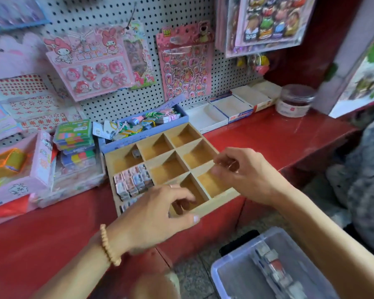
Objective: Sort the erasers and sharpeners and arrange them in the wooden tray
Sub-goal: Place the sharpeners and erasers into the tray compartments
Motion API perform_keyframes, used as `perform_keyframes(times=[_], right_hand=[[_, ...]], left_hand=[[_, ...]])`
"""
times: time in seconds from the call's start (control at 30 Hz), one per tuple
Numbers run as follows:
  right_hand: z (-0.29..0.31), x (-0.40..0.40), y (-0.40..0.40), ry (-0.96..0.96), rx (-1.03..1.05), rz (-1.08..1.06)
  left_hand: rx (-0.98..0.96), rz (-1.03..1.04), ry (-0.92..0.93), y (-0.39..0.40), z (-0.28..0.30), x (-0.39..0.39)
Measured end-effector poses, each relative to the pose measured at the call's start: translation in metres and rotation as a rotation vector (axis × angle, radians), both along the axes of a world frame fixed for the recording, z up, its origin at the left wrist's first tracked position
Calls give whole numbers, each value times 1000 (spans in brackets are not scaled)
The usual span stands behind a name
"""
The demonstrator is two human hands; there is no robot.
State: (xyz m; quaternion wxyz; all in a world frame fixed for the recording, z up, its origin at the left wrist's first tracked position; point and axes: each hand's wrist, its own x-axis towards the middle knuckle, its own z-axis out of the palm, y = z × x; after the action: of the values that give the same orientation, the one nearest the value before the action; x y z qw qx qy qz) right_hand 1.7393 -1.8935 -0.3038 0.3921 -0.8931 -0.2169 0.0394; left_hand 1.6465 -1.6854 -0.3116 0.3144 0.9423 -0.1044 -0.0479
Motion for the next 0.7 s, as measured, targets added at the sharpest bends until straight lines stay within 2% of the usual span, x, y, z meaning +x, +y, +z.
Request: perform_keyframes(times=[0.2, 0.33, 0.53, 0.7], right_hand=[[-9, -56, -76, 79, -10, -63], [-42, -90, -118, 133, -22, -111], [-136, -126, -161, 272, -101, -177], [-241, -138, -164, 409, -83, -214]], left_hand=[[-78, 12, 54, -72, -28, -48], [-157, 34, 160, -120, -73, -74], [-153, 80, 329, -168, -167, -116], [-92, 193, 350, -176, -232, -144]])
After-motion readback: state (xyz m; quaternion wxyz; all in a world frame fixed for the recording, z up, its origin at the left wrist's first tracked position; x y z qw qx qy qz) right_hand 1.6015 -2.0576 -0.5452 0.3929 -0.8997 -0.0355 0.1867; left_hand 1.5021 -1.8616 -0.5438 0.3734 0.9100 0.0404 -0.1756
